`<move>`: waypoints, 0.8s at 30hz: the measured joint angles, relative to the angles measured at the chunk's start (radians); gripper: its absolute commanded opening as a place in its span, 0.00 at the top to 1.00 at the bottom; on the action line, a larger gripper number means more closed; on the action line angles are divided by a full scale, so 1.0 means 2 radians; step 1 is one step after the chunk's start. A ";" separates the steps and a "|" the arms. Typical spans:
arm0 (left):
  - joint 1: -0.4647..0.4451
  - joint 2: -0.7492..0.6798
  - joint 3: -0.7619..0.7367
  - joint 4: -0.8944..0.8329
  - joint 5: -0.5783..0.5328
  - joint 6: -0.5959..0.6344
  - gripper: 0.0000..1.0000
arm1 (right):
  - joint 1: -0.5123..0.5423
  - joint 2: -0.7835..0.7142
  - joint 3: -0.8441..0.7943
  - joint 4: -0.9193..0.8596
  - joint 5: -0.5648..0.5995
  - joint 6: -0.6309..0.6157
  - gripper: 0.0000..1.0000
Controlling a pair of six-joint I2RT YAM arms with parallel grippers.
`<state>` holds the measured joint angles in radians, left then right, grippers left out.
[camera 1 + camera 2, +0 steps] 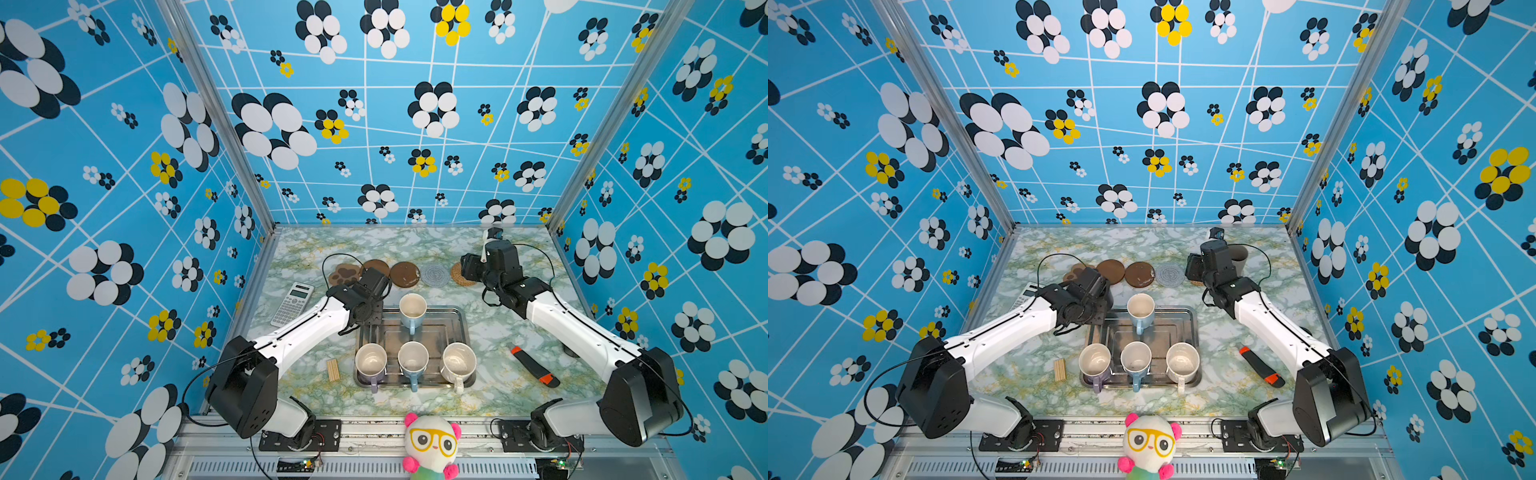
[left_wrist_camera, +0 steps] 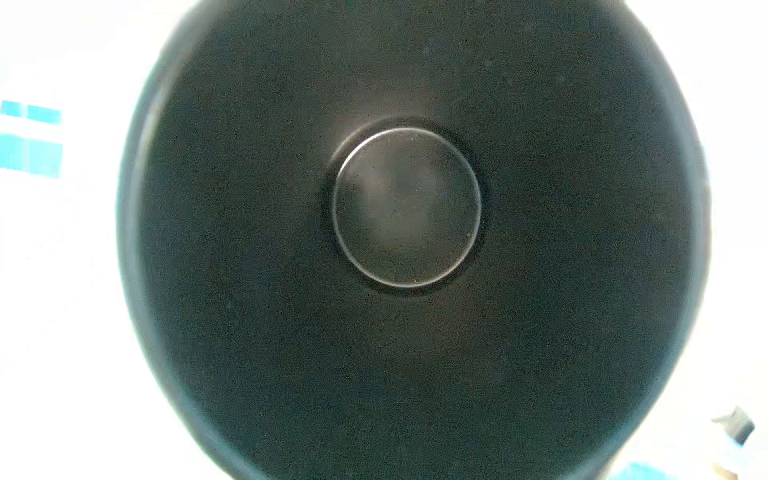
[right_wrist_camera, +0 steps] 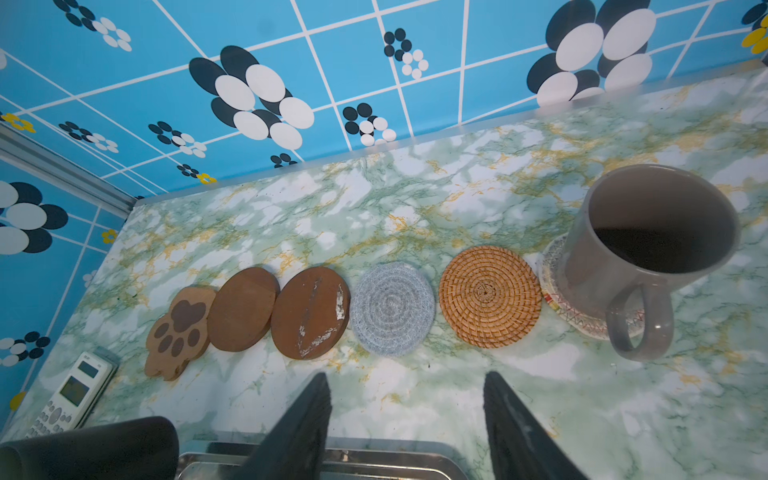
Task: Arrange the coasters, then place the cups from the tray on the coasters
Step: 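Lift the black mug and carry it toward the cork paw-print coaster with the left gripper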
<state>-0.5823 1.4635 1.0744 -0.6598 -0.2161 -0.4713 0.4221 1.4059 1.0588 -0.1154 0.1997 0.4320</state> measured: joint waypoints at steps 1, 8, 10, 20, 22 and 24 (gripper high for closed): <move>0.008 0.000 0.006 -0.001 0.001 0.000 1.00 | 0.000 0.000 0.000 0.000 0.000 0.000 0.39; 0.054 0.015 0.050 -0.009 0.003 0.005 1.00 | -0.004 0.000 0.000 0.000 -0.010 0.000 0.39; 0.066 0.026 0.062 -0.009 0.004 0.008 1.00 | -0.006 0.000 0.000 0.000 -0.013 0.000 0.39; 0.134 0.096 0.120 -0.009 0.006 0.019 1.00 | -0.018 -0.005 -0.014 0.012 -0.031 0.000 0.39; 0.144 0.106 0.124 -0.004 0.010 0.023 1.00 | -0.024 -0.006 -0.017 0.013 -0.035 0.000 0.39; 0.157 0.116 0.127 0.002 0.021 0.023 1.00 | -0.031 -0.006 -0.021 0.014 -0.040 0.000 0.39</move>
<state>-0.2691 1.6962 1.3277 -0.6559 -0.1734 -0.4259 0.3595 1.3941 1.0168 -0.0883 0.1204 0.4313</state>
